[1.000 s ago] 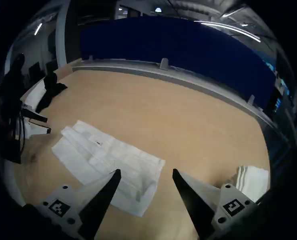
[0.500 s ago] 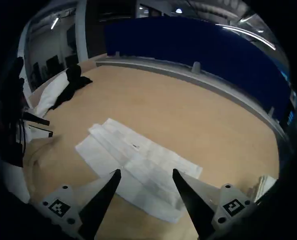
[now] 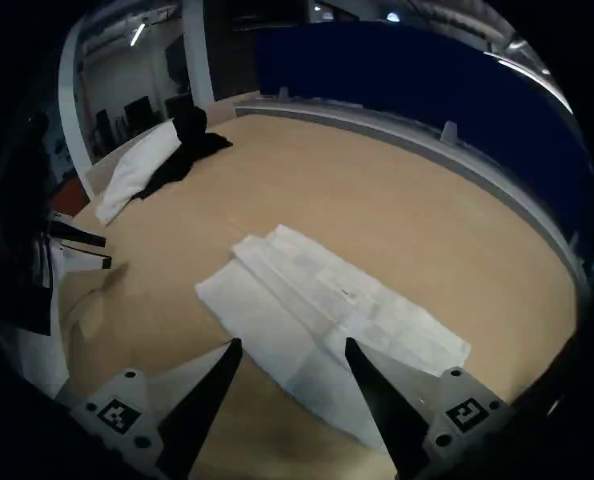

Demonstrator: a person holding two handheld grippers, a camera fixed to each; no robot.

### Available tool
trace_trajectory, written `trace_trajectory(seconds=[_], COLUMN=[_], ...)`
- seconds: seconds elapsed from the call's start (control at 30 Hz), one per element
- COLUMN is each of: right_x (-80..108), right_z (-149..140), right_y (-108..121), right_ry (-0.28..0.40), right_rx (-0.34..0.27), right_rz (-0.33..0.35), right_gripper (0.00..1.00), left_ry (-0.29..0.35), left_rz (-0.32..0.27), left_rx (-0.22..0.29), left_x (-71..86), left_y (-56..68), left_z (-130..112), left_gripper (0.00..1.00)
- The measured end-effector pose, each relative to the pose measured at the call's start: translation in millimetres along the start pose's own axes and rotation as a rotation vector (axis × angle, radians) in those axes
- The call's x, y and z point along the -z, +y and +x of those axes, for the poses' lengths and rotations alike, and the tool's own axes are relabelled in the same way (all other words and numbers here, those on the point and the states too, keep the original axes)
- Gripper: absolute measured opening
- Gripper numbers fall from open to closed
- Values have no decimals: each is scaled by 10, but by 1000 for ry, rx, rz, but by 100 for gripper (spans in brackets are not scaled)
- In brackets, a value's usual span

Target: Fold towel

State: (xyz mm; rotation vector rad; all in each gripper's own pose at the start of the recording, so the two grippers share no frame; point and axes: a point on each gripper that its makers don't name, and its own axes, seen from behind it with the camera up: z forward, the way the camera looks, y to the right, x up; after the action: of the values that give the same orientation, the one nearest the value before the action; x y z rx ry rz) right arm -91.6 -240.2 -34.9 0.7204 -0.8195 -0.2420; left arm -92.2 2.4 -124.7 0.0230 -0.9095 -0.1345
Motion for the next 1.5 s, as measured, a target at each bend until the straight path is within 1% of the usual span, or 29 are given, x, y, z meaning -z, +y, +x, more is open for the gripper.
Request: trace_trajectory(seconds=[0.2, 0.53, 0.8, 1.17, 1.5], right_x=[-59, -189, -247, -281, -297], right_z=[-41, -140, -166, -81, 141], right_y=[-59, -157, -184, -111, 102], right_ry=[-12, -33, -40, -33, -15], right_rx=[-3, -6, -1, 3, 21], right_rz=[12, 27, 34, 22, -3], right_gripper=[100, 100, 100, 100, 100], left_ry=[0, 0, -3, -2, 0], left_rz=[6, 4, 7, 2, 1], left_rx=[7, 1, 5, 5, 7], left_x=[9, -27, -55, -45, 1], left_y=[-55, -54, -76, -42, -34], left_z=[-24, -47, -73, -72, -61], left_gripper=[95, 95, 95, 95, 95])
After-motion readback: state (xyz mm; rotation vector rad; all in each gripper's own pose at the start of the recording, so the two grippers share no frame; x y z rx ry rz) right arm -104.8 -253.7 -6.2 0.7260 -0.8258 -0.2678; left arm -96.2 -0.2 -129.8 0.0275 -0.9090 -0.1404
